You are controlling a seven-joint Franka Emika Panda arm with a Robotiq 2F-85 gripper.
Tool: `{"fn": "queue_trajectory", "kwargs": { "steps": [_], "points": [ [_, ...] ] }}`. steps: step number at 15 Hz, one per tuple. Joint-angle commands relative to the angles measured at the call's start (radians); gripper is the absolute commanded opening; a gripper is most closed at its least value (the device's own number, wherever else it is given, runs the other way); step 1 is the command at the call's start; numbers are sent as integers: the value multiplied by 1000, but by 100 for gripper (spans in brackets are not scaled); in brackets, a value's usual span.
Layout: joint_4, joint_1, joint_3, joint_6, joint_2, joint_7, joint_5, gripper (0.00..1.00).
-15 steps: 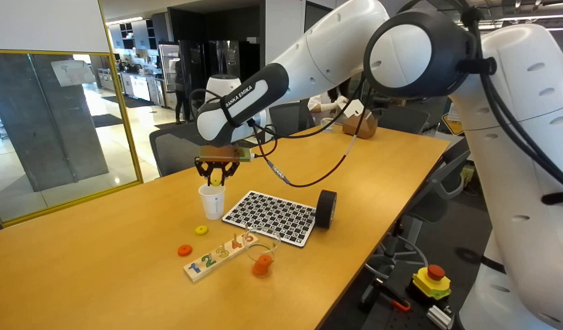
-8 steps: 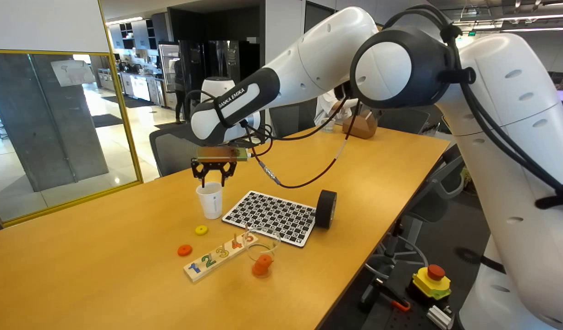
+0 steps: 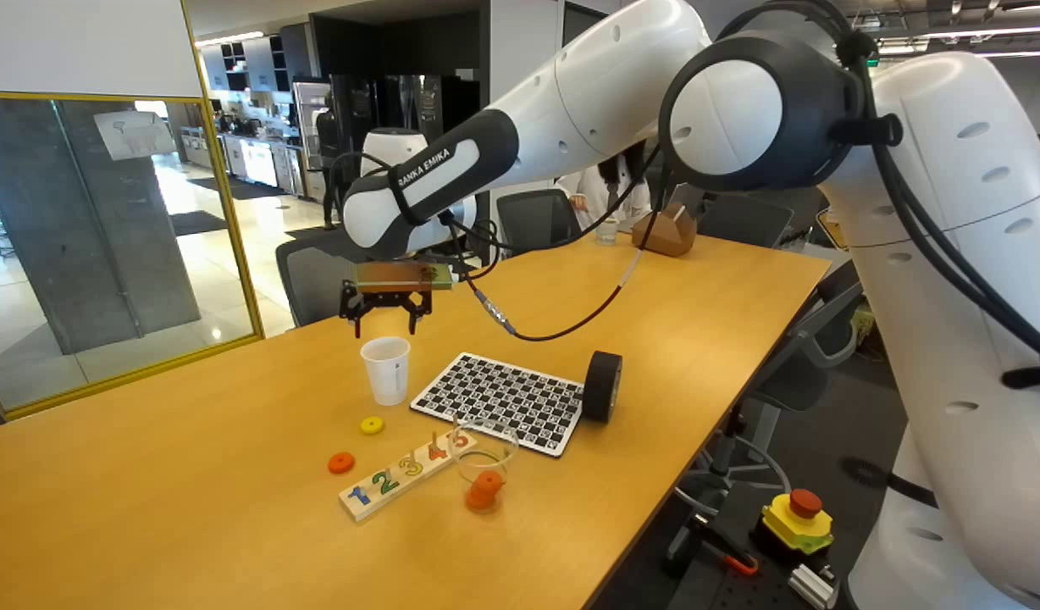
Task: Put the orange circle into the transparent cup and put the yellow circle into the white cup.
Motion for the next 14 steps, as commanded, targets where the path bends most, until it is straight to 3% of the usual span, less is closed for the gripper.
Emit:
{"fn": "queue_trajectory", "kwargs": {
  "steps": [1,7,14],
  "points": [
    [-101,44,-1,-32,-87,8,-7,100],
    [-231,82,40,-53,-138,20,28,100],
    [-184,88,44,-24,-31,113,77,100]
  ]
}}
